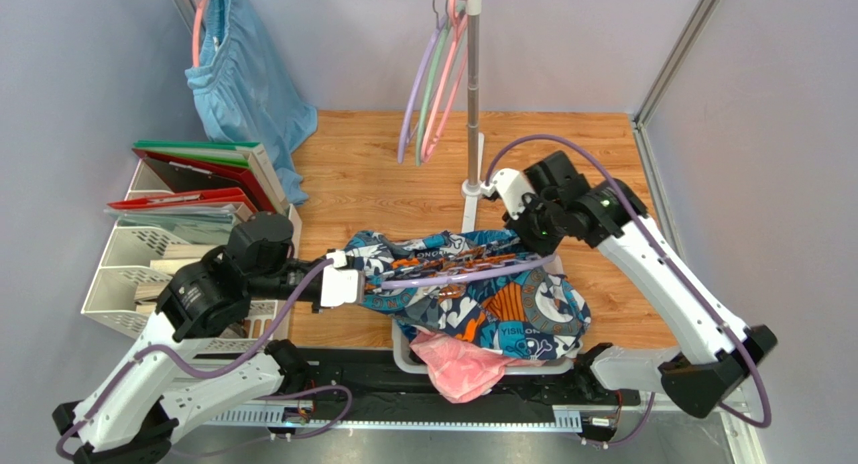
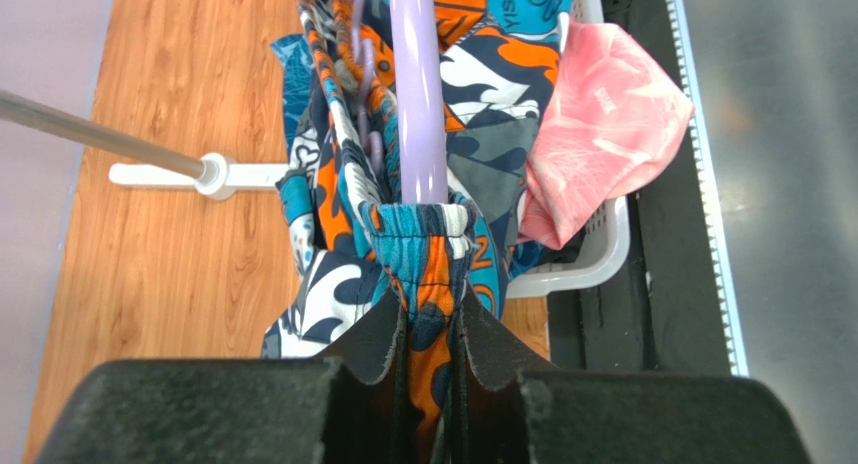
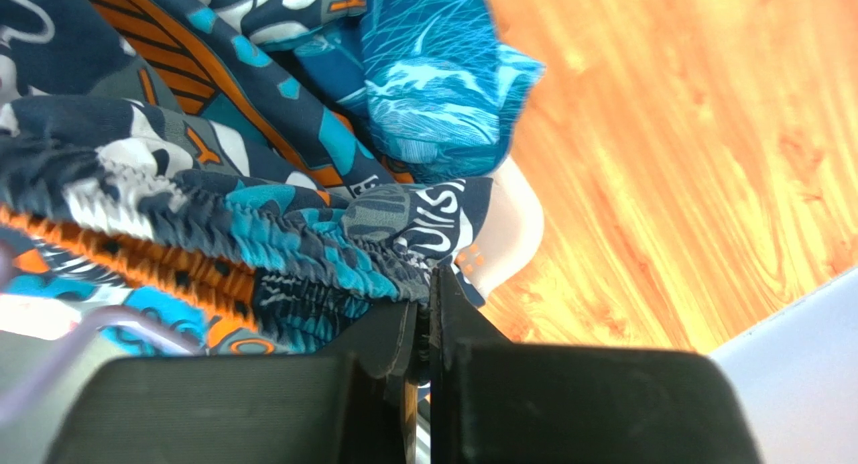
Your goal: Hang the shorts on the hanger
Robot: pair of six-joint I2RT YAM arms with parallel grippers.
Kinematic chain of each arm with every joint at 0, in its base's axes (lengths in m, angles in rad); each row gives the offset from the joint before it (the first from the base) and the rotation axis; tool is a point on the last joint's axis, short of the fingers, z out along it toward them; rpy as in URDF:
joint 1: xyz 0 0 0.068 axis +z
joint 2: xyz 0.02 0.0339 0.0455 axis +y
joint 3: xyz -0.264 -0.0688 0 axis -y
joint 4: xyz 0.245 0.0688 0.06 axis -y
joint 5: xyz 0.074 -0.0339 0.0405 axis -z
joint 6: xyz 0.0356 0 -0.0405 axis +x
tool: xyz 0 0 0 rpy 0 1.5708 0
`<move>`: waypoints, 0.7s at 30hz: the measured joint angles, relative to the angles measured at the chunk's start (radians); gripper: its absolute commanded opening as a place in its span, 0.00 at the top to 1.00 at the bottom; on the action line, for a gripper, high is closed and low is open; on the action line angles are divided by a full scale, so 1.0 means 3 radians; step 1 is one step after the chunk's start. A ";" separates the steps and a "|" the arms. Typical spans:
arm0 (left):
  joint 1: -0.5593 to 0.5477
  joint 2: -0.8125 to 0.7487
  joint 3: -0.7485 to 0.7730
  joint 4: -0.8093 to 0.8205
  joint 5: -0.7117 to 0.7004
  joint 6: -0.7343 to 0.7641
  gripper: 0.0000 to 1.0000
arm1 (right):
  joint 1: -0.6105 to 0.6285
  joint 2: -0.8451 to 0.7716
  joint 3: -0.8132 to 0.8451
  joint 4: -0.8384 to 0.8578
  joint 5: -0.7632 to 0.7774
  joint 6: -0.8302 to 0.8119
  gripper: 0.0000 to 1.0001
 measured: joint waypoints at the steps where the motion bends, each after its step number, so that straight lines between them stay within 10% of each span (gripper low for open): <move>1: 0.0052 -0.0066 -0.0038 0.0019 0.0020 -0.0043 1.00 | -0.0067 -0.0100 0.0009 0.0008 -0.0037 0.0000 1.00; 21: 0.0670 -0.0509 -0.0242 0.0317 0.0622 -0.0977 1.00 | -0.1043 -0.0807 -0.0432 -0.0018 -0.0670 -0.0150 1.00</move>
